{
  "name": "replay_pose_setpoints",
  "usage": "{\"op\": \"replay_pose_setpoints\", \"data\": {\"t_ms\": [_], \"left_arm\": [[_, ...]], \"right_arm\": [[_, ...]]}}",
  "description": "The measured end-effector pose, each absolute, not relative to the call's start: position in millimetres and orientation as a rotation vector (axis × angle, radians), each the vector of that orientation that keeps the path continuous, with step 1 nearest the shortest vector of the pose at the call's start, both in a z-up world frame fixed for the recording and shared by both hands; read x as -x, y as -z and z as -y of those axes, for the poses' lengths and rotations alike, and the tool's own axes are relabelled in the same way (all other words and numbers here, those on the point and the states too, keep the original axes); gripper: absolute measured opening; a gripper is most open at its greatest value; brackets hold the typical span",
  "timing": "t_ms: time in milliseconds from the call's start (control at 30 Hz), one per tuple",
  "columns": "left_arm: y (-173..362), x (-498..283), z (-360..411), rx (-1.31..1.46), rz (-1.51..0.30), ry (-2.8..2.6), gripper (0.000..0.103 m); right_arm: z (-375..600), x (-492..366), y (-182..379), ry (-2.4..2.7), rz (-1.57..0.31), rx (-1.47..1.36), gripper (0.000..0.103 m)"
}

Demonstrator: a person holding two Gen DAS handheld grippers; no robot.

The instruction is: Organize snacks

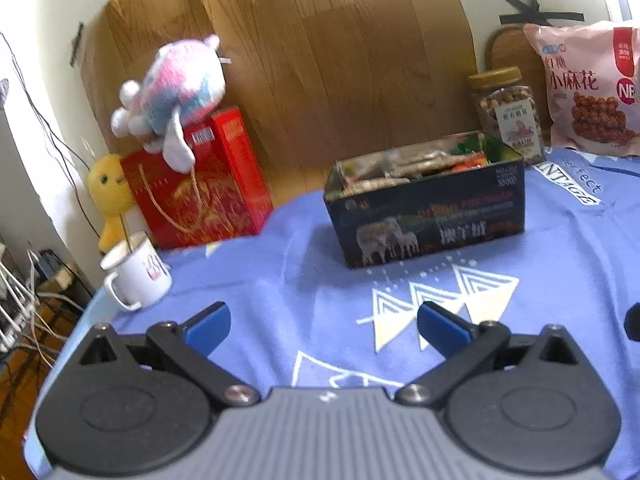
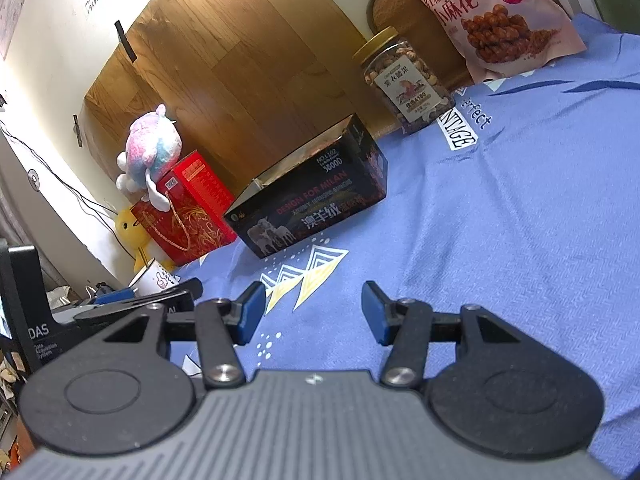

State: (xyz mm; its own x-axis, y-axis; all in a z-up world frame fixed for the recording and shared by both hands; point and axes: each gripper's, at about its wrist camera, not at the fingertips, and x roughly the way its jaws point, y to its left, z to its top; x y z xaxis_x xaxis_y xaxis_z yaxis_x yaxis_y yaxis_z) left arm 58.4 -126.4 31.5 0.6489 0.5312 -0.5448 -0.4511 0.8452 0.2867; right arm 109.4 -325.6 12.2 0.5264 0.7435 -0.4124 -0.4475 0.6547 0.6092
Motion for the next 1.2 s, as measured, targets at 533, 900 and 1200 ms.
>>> {"op": "replay_pose_setpoints", "data": {"t_ms": [533, 900, 1200], "left_arm": [[-29, -59, 136, -0.128, -0.637, -0.545, 0.103], [-27, -77, 159, -0.109, -0.624, -0.446, 0.103], [-23, -90, 183, -0.118, -0.625, -0.373, 0.103]], "right_arm": [[326, -102, -13, -0.695, -0.705, -0.438, 0.056], [341, -92, -6, -0.633, -0.732, -0.421, 0.056], [362, -86, -5, -0.57, -0.715, -0.438, 0.056]]}}
